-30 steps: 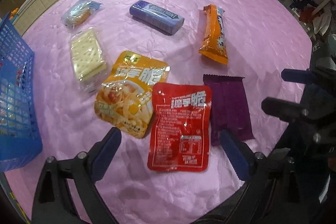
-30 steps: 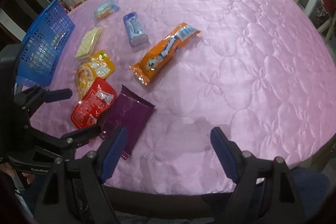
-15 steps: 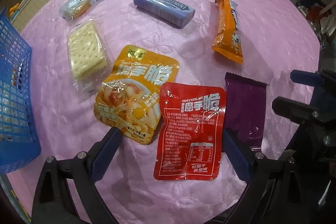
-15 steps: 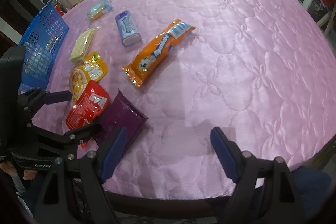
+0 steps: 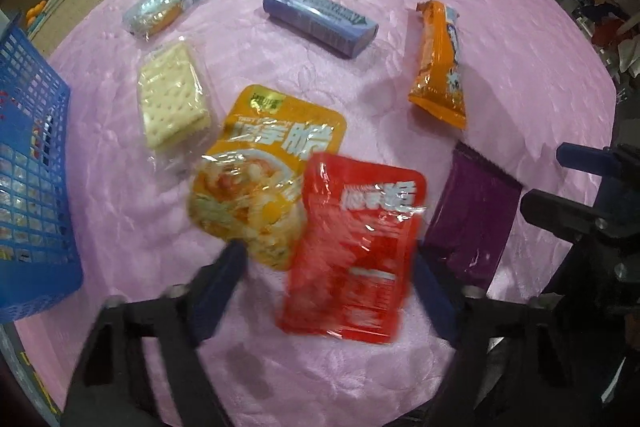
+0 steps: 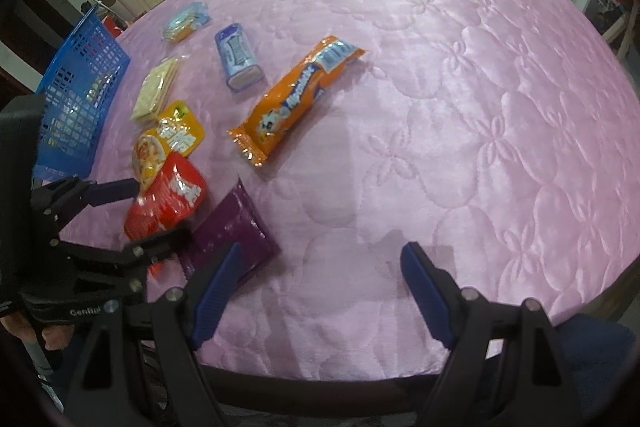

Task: Organize snacks
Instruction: 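Grasp the red pouch with the left tool, then lift the red pouch with the left tool while the right tool grasps the yellow pouch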

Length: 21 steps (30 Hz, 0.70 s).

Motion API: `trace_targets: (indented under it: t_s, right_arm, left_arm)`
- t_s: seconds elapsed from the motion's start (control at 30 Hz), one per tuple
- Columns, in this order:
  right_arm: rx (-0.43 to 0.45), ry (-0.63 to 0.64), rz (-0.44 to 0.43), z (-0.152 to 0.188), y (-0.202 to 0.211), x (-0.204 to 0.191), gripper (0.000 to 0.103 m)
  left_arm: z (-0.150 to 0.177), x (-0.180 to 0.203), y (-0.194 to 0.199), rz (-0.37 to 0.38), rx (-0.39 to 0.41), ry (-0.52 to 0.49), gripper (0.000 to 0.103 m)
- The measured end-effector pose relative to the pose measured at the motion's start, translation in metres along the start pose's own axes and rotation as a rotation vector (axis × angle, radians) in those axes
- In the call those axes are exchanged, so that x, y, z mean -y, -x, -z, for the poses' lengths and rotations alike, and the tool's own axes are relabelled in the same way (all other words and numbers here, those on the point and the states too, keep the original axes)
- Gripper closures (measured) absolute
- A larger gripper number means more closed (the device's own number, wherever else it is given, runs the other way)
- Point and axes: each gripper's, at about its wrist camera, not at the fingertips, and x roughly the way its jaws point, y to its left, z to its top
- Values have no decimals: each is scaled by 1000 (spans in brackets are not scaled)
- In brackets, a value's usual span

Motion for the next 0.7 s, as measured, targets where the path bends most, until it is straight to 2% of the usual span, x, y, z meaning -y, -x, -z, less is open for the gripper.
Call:
trace_targets:
  t_s: [0.13,0.2,0.3,0.5,0.6,0.7]
  right_arm:
    - [-7,-15,-4,2,0,1,18]
    - [-8,-18,-7,2,1,0,18]
    - [-7,-12,-5,3,4,-2,18]
    - [3,7,-5,-2,11,-14,18]
    - [4,25,-12,-9,13,-23,18]
    - [4,46,-22,-15,12,-34,18]
  left_arm:
    - [-1,2,3,9,0,-15,54]
    - [1,5,7,22,8,-18,68]
    - [4,5,11,30,20,-7,80]
    - [13,0,19,54,41,32,86]
    - [21,-7,35,68,85,65,86]
    - [32,-19,52,49,128,99,86]
